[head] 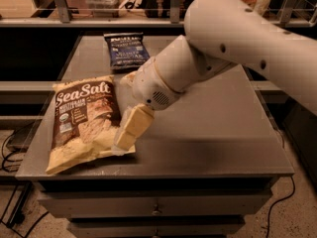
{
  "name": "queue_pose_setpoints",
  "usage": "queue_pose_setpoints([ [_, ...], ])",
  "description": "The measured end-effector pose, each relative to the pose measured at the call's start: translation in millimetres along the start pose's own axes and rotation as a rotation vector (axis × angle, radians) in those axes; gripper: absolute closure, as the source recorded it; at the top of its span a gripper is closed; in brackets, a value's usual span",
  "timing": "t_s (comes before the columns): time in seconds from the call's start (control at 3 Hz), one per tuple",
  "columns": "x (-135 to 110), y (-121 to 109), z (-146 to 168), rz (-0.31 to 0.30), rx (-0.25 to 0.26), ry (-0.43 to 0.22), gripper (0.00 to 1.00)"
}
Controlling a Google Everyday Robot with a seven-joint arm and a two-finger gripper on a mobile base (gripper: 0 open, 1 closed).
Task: Pick brown chip bag
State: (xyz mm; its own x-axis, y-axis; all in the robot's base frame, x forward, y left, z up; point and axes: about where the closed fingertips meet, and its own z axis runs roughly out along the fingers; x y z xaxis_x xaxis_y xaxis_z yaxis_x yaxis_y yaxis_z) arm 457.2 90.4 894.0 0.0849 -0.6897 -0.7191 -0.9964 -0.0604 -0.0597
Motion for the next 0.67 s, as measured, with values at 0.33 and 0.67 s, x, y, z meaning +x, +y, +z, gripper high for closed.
queue_pose_setpoints([
  [0.33,2,6,31,0.063,-0.038,-0.042,0.0],
  [0.67,4,8,59,0.128,-0.063,-0.082,0.0],
])
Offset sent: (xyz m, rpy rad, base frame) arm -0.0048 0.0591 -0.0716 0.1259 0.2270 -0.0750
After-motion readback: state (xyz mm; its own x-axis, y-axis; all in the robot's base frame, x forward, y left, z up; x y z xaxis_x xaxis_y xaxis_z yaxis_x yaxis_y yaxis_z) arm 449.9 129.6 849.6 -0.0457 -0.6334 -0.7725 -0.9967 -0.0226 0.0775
